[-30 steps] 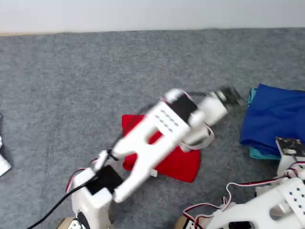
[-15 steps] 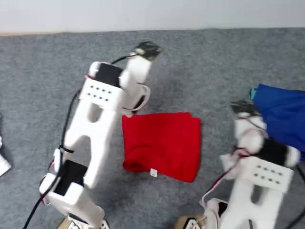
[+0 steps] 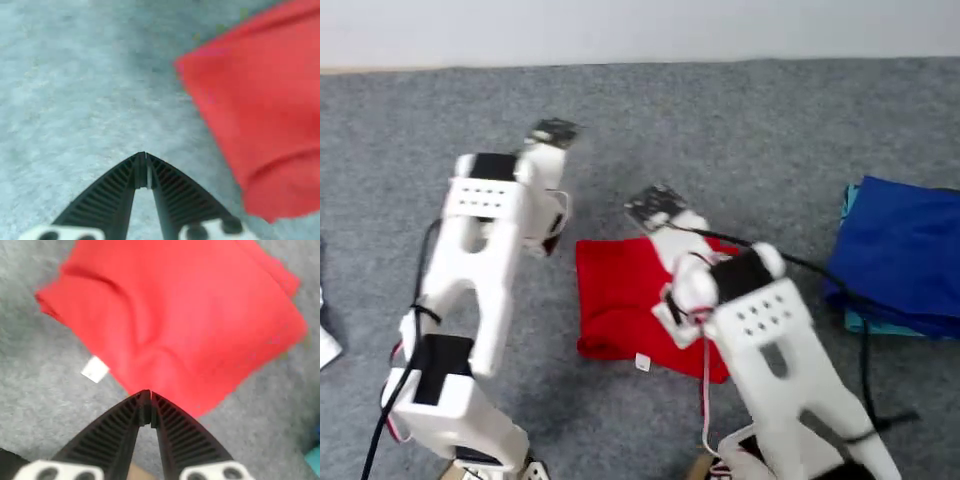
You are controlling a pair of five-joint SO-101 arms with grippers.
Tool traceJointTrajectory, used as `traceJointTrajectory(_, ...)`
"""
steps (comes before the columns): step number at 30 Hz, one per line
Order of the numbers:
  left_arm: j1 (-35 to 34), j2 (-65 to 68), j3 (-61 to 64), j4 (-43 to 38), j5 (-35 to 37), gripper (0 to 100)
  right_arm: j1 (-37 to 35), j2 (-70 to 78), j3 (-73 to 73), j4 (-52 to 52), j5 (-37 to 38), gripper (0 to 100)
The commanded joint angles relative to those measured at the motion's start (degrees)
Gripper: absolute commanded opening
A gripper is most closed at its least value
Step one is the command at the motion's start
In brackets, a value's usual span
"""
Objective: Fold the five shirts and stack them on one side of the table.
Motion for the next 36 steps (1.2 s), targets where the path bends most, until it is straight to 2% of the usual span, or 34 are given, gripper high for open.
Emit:
traceJointTrajectory(1,-5.27,-3.60,-0.13,-1.93,-0.44,0,-3.38,7.08,-8.00,-1.63,-0.70,0.9)
traceJointTrajectory(6,-9.05,-3.60,-0.04,-1.85,-0.44,0,-7.16,15.96,-15.65,-1.71,-3.25,0.9)
traceJointTrajectory(11,-15.82,-3.60,-0.31,-1.76,-0.35,0,-11.12,22.90,-20.40,-1.71,-4.13,0.9)
traceJointTrajectory(18,-24.88,-3.69,-0.40,-1.05,1.49,0,-16.57,30.02,-22.68,-1.89,-4.13,0.9)
traceJointTrajectory(24,-31.38,-4.31,-3.38,0.09,1.58,0,-17.54,34.59,-22.95,-7.60,-4.04,0.9)
traceJointTrajectory(29,-32.35,-10.46,-3.74,0.97,1.58,0,-17.80,39.52,-22.95,-10.51,-4.04,0.9)
traceJointTrajectory(36,-32.44,-15.30,-3.74,1.05,1.49,0,-25.01,41.10,-22.59,-3.65,-4.04,0.9)
